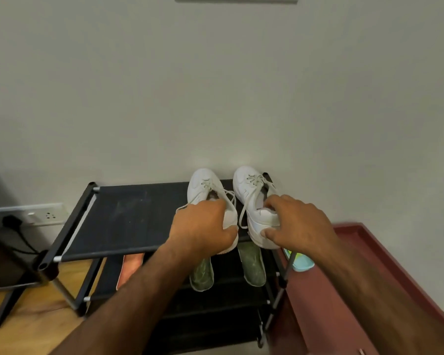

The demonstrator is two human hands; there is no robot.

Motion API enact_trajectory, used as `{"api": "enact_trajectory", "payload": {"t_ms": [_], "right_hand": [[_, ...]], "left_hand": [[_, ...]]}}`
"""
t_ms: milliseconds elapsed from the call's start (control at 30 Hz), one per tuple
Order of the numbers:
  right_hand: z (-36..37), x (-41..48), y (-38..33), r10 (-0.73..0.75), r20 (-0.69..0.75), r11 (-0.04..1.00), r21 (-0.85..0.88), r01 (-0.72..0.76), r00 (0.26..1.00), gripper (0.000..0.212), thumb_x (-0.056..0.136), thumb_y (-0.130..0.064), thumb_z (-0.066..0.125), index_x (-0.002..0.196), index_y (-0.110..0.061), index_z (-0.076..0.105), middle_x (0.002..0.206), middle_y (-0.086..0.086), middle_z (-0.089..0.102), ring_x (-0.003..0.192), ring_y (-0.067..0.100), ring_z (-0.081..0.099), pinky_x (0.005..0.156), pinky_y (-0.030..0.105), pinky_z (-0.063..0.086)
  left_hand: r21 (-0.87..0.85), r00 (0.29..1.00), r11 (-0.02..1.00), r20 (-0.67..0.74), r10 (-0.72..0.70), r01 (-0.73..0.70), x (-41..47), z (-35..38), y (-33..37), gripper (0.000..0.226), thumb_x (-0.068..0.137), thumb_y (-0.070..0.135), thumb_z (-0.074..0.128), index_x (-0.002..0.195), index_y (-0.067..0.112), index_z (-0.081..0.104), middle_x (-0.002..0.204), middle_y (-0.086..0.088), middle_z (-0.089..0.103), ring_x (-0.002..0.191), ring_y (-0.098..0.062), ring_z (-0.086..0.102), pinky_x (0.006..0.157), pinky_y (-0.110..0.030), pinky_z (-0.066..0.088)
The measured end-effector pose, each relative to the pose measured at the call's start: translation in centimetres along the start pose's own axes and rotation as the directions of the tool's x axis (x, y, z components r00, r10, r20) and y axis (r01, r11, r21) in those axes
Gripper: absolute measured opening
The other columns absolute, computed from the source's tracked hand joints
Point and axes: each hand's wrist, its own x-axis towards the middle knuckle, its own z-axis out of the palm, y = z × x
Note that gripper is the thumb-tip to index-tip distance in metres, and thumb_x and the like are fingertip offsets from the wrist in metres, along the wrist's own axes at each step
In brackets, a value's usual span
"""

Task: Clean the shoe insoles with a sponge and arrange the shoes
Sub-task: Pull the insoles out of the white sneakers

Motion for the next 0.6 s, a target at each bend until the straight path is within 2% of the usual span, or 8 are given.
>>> {"api": "enact_trajectory", "payload": {"t_ms": [67,233,367,500,600], "right_hand": [[0.1,0.7,0.0,-0.005,0.05,1.0,-0.016,0.006,0.999,0.051,0.085,-0.054,0.071,0.13,-0.035,0.054,0.127,-0.011,0.057,0.107,0.022,0.063,0.081,0.035,0.045],[0.6,1.0,0.8,-0.028,0.055,1.0,0.005,0.027,0.998,0.05,0.087,-0.055,0.072,0.128,-0.031,0.057,0.123,-0.011,0.055,0.104,0.02,0.063,0.083,0.036,0.047],[1.1,0.5,1.0,-0.061,0.006,0.998,0.019,0.061,0.998,0.042,0.09,-0.052,0.072,0.123,-0.03,0.057,0.117,-0.01,0.054,0.097,0.021,0.063,0.076,0.034,0.042],[1.5,-1.2,0.0,-0.12,-0.072,0.993,0.009,0.121,0.99,0.032,0.091,-0.048,0.071,0.111,-0.028,0.055,0.103,-0.012,0.045,0.083,0.022,0.06,0.072,0.034,0.04],[1.4,-3.7,-0.7,-0.138,-0.131,0.99,-0.029,0.135,0.982,0.03,0.093,-0.046,0.069,0.112,-0.028,0.056,0.1,-0.012,0.041,0.074,0.02,0.051,0.069,0.033,0.039]], "left_hand": [[-0.013,0.998,1.0,0.054,-0.018,0.019,0.5,0.3,0.0,0.044,0.093,0.056,0.055,0.125,0.028,0.056,0.114,0.006,0.066,0.101,-0.021,0.064,0.08,-0.035,0.049],[-0.013,0.998,0.999,0.04,-0.046,0.046,0.9,1.0,-0.3,0.04,0.092,0.057,0.057,0.118,0.027,0.06,0.096,0.009,0.062,0.086,-0.017,0.061,0.074,-0.033,0.051],[0.03,0.997,0.999,0.074,-0.031,0.029,1.1,0.7,0.0,0.041,0.089,0.055,0.067,0.118,0.027,0.061,0.106,0.003,0.067,0.095,-0.021,0.065,0.08,-0.037,0.055],[0.06,0.999,0.998,0.001,0.035,-0.035,-0.4,0.8,1.4,0.027,0.095,0.046,0.065,0.112,0.026,0.059,0.107,0.001,0.067,0.099,-0.027,0.064,0.074,-0.036,0.045],[0.072,0.994,0.993,-0.06,0.096,-0.092,-2.9,0.8,2.6,0.021,0.096,0.042,0.063,0.108,0.025,0.059,0.105,0.003,0.067,0.095,-0.025,0.065,0.073,-0.036,0.049]]}}
